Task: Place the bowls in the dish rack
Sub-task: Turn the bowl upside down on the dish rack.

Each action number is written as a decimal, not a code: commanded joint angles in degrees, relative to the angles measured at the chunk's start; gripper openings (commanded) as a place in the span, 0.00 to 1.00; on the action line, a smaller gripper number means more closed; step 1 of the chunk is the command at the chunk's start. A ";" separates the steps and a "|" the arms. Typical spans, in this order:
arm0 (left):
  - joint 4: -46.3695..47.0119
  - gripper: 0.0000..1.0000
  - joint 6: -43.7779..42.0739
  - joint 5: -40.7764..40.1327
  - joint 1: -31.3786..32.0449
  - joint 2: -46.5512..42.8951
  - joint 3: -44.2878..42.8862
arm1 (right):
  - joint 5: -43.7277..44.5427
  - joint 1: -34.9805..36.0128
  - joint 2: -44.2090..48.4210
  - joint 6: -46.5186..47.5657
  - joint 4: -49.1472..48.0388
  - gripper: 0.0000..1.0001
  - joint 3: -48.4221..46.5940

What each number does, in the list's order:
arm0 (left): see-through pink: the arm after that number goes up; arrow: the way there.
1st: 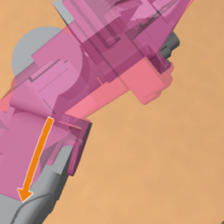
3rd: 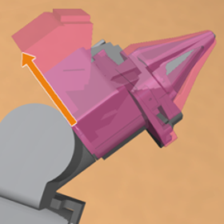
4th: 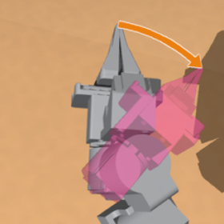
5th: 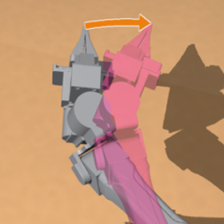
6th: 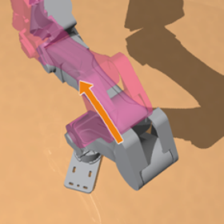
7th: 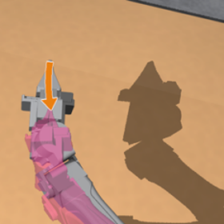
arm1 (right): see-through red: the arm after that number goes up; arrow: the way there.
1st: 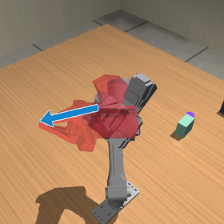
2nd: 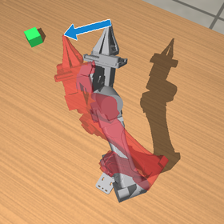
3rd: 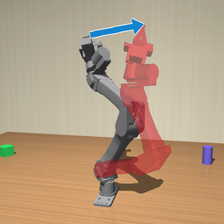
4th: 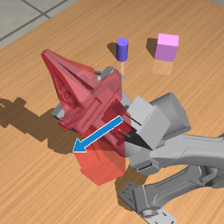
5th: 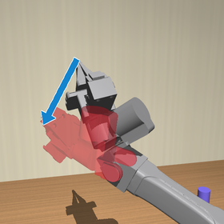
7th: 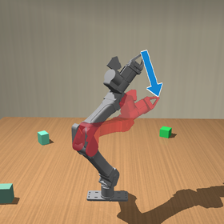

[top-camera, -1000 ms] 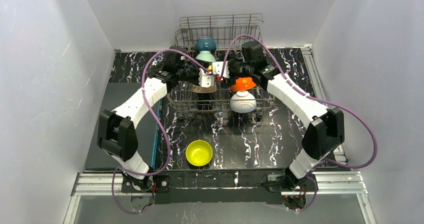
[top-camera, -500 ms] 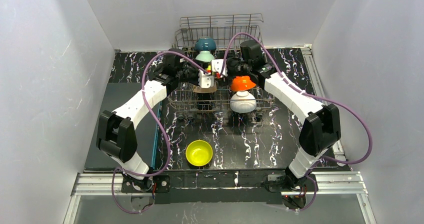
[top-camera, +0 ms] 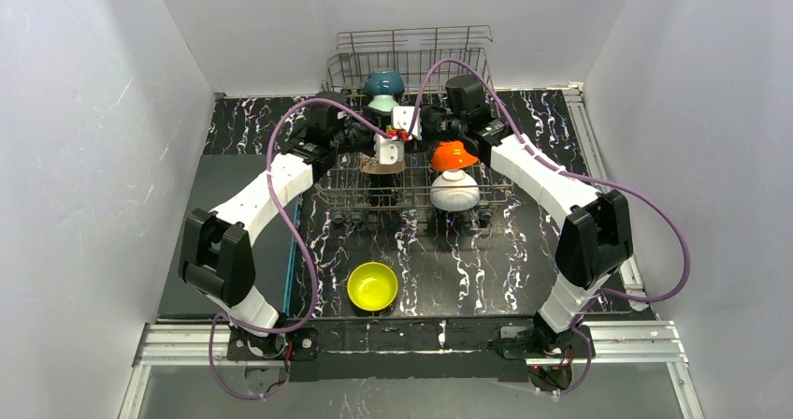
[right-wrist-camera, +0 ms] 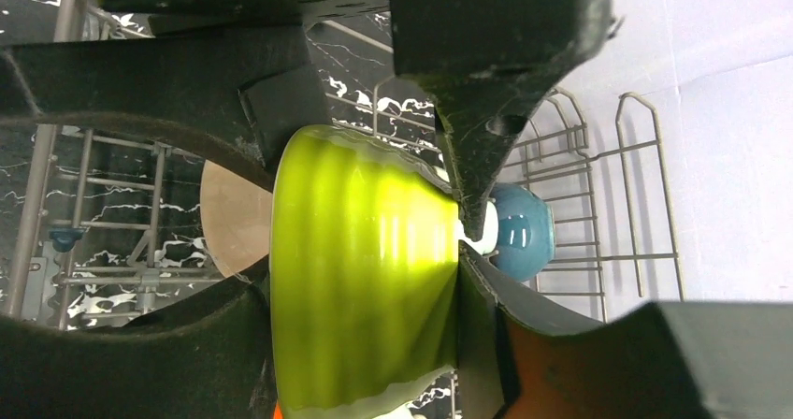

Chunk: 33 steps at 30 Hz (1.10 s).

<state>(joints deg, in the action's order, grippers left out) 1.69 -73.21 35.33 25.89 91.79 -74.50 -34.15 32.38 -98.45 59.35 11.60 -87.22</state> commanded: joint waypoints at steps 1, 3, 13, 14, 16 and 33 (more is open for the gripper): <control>0.84 0.00 0.05 3.51 1.18 -4.72 -0.58 | 3.83 -0.78 -0.16 -0.28 -5.85 0.23 0.62; 0.15 0.00 -0.36 2.75 1.18 -4.37 -0.79 | 4.75 -0.82 0.45 -0.33 -7.02 0.11 1.84; 2.09 0.60 0.81 -3.38 1.21 -3.16 -0.21 | 2.47 -3.43 0.69 -3.54 -10.51 0.01 2.30; 2.14 0.65 0.85 -3.76 1.18 -3.23 -0.16 | 2.08 -3.90 0.58 -3.96 -10.96 0.01 2.24; 2.22 0.76 1.26 -4.27 1.18 -3.28 -0.19 | 0.69 -5.02 0.16 -4.39 -11.15 0.01 1.91; 8.49 0.98 23.77 1.61 -8.63 -11.02 5.60 | -12.23 -17.52 -11.93 -3.05 -17.63 0.01 -7.85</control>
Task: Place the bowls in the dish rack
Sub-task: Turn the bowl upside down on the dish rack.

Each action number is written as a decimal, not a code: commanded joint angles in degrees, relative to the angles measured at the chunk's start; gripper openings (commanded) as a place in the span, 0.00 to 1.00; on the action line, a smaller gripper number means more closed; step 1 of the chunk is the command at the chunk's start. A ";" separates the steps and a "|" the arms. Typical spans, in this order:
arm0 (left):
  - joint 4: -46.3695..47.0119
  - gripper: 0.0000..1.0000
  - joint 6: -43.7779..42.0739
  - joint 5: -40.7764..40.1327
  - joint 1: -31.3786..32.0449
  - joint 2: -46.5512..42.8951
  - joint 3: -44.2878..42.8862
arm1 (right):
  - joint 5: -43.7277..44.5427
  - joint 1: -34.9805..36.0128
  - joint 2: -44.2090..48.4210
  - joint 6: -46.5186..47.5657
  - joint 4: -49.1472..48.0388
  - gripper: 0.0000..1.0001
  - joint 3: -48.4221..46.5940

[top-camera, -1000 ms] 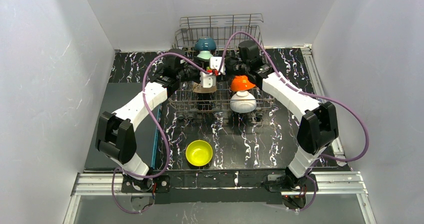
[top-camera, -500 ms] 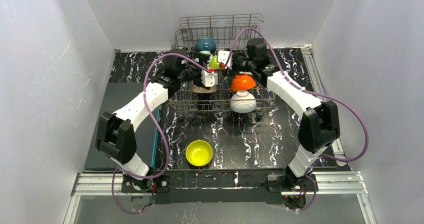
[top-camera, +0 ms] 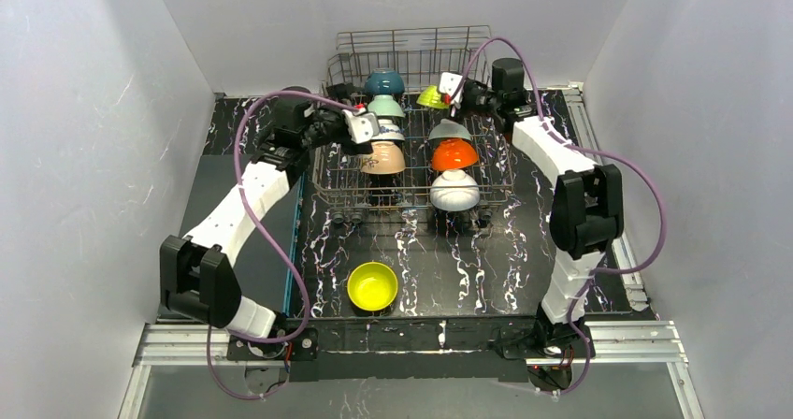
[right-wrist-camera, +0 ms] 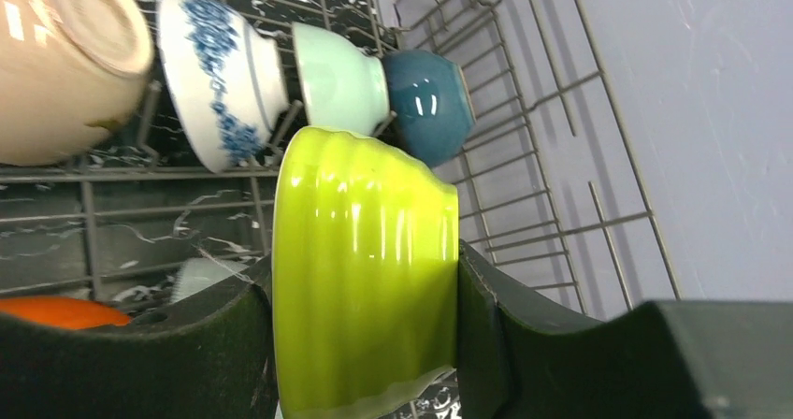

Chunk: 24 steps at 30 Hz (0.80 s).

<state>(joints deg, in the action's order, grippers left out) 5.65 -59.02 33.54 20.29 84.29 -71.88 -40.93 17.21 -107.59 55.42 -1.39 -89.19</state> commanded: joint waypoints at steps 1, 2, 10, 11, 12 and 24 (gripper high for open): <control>6.77 0.98 13.06 3.61 -4.17 -4.19 4.25 | -5.80 -2.73 -3.88 1.25 -4.52 0.01 -6.83; 8.60 0.98 16.56 3.63 -5.34 -4.93 5.50 | -5.95 -3.01 -4.89 1.53 -4.38 0.01 -7.66; 19.02 0.98 33.45 -1.70 -11.88 -11.43 18.37 | -7.14 -3.77 -12.79 3.76 -0.54 0.01 -17.03; 20.35 0.98 35.51 -2.14 -12.40 -12.10 20.05 | -7.24 -3.81 -13.62 4.26 0.38 0.01 -18.86; 21.99 0.98 37.13 -3.02 -12.73 -12.88 21.88 | -7.19 -3.78 -14.40 5.13 1.14 0.01 -20.21; 28.47 0.98 39.67 -5.05 -13.00 -13.54 28.19 | -4.05 -3.94 -21.83 16.53 19.40 0.01 -31.88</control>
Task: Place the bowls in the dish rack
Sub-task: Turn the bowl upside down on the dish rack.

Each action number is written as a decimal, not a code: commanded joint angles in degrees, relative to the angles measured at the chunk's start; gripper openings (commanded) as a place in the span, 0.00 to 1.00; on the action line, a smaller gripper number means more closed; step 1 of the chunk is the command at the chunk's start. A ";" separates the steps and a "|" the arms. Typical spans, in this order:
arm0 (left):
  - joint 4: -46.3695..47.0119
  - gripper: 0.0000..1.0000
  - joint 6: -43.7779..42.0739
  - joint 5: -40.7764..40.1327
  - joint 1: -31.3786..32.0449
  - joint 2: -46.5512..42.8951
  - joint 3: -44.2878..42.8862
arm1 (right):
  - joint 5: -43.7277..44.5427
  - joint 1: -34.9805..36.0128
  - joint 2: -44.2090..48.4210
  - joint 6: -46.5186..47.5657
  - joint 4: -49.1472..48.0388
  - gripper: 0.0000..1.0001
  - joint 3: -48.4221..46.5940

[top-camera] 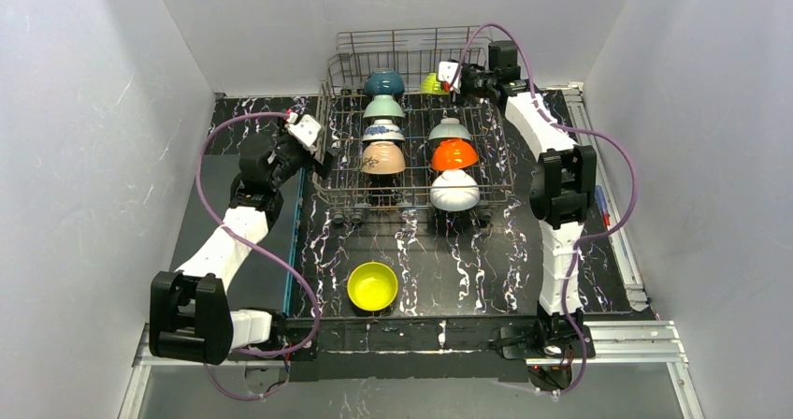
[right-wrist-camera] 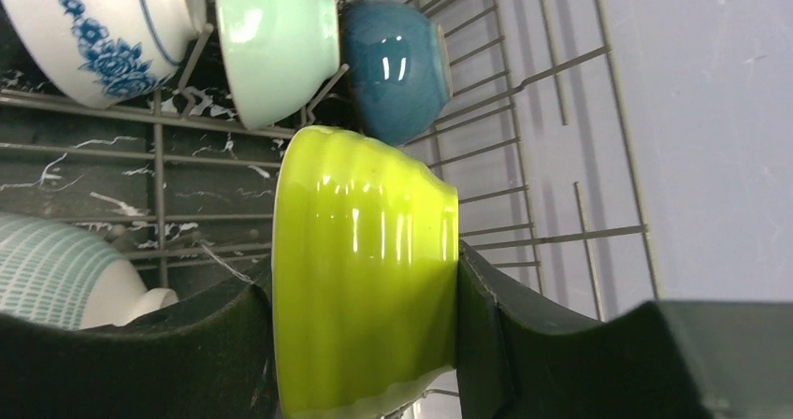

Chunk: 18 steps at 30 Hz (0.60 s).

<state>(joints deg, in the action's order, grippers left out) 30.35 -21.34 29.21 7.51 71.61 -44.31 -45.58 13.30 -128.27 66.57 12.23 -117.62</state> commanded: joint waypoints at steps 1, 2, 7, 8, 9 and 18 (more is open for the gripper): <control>3.90 0.98 2.19 -0.69 -0.21 -0.45 0.63 | 1.31 0.03 -1.53 6.39 6.95 0.01 -3.67; 4.13 0.98 2.52 -0.54 -0.21 -0.23 0.63 | 2.06 0.01 -1.87 7.04 7.64 0.01 -3.80; 4.64 0.98 3.15 0.10 -0.21 0.09 0.77 | 4.37 0.05 -3.39 8.74 8.76 0.01 -4.18; 4.78 0.98 3.01 -0.13 -0.21 0.10 0.80 | 4.57 0.01 -3.58 8.83 8.66 0.01 -4.19; 4.75 0.98 2.86 -0.38 -0.21 0.10 0.87 | 5.02 0.04 -3.77 8.97 8.60 0.01 -4.24; 4.79 0.98 2.67 -0.19 -0.17 0.27 0.90 | 6.30 0.07 -5.97 9.02 7.68 0.01 -5.60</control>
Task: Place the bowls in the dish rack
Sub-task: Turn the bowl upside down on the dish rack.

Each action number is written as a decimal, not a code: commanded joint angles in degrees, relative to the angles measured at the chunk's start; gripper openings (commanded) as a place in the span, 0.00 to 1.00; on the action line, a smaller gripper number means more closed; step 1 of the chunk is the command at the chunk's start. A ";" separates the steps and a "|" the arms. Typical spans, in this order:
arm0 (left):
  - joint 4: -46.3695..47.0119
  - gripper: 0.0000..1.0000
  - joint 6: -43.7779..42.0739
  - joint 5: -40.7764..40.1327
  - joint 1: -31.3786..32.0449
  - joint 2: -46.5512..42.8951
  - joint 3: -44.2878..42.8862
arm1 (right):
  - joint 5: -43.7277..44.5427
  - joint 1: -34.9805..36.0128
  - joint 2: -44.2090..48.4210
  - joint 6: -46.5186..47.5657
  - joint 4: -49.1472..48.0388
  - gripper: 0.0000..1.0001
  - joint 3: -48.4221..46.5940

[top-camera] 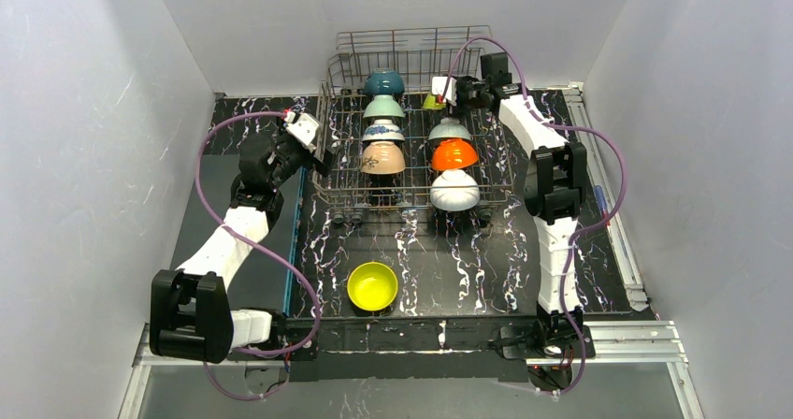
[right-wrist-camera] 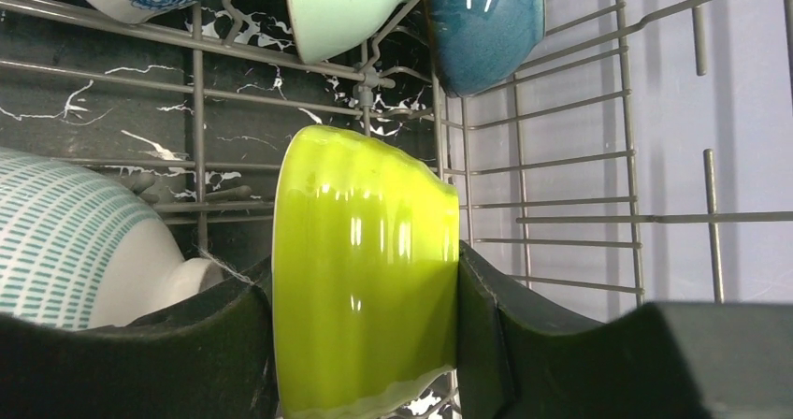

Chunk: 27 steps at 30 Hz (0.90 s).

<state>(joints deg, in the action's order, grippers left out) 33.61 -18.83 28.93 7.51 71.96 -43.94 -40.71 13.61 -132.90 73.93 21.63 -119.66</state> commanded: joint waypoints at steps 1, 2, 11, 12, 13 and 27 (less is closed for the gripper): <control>1.54 0.98 0.14 0.04 -0.21 -0.09 0.60 | 2.14 -0.22 -1.45 1.84 -1.68 0.01 -3.63; 1.57 0.98 0.04 0.04 -0.21 -0.01 0.61 | 2.84 -0.25 -1.60 2.10 -1.69 0.01 -3.65; 1.58 0.98 -0.03 0.18 -0.21 0.45 0.61 | 6.43 -0.40 -0.52 5.24 -0.23 0.01 -3.53; 1.54 0.98 -0.05 0.17 -0.21 0.49 0.61 | 6.55 -0.42 -0.18 5.37 -0.30 0.01 -3.42; 1.51 0.98 -0.06 0.23 -0.21 0.54 0.61 | 6.76 -0.42 0.10 5.65 -0.26 0.01 -3.32; 1.49 0.98 0.04 0.88 -0.21 0.88 0.60 | 7.20 -0.96 4.20 5.72 -2.37 0.01 -1.24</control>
<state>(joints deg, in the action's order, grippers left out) 33.85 -18.85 28.99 7.51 72.93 -43.83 -35.05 13.93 -134.21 78.30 21.30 -120.60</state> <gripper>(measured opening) 0.981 0.603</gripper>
